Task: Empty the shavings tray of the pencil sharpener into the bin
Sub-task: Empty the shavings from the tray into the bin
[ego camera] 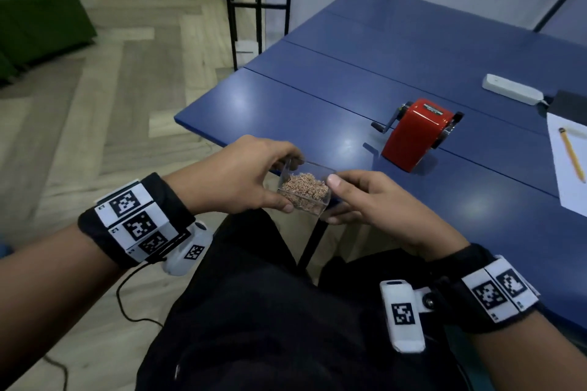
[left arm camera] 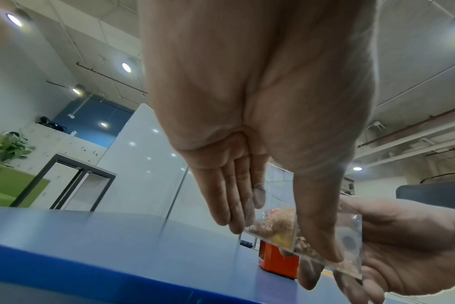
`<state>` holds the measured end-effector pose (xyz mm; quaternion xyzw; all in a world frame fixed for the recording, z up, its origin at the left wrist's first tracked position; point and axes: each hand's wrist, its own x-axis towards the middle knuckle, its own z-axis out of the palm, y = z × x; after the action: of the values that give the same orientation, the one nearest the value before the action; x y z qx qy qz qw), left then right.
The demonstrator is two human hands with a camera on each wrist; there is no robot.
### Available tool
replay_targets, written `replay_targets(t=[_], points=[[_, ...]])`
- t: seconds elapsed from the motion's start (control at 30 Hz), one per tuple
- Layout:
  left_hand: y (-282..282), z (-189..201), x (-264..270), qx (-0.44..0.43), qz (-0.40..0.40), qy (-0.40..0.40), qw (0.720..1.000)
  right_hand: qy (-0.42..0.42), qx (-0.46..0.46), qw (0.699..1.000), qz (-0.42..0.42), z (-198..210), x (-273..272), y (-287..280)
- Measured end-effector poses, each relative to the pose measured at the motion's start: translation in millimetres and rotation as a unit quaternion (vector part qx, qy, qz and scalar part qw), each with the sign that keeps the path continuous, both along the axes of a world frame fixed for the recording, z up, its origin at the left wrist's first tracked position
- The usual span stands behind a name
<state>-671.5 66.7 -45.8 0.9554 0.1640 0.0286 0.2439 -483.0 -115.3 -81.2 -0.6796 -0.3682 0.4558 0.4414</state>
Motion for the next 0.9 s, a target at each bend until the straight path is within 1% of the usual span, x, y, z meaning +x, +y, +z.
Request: replay_targets(t=[0.07,0.17,0.27,0.37,0.5,0.63,0.83,0.9], points=[[3.3,-0.4,-7.3,0.01,0.008,0.0,1.0,0.021,-0.003,1.0,0.01,-2.0,-5.7,11.6],[8.4,-2.2,-19.3,0.016,0.024,-0.005,1.0,0.077,-0.002,0.997,0.014,-3.2,-12.5,25.2],[14.1,-5.3,-31.9,0.006,0.041,-0.01,0.999,0.135,-0.003,0.991,0.024,-5.5,-18.3,34.6],[19.3,-9.3,-43.3,-0.007,0.044,-0.007,0.999,0.173,-0.008,0.984,0.047,-8.3,-23.1,43.2],[26.3,-14.1,-54.7,-0.014,0.047,0.001,0.999,0.184,-0.019,0.98,0.078,-15.3,-26.8,57.9],[38.0,-23.4,-61.3,-0.01,0.056,0.02,0.998,0.189,-0.035,0.978,0.078,-28.2,-33.2,77.1],[57.8,-54.4,-73.8,-0.047,0.069,0.064,0.994,0.195,-0.078,0.973,0.097,-60.9,-41.6,102.4],[66.9,-65.0,-76.0,-0.062,0.069,0.089,0.992,0.205,-0.095,0.97,0.09,-74.0,-44.9,111.8]])
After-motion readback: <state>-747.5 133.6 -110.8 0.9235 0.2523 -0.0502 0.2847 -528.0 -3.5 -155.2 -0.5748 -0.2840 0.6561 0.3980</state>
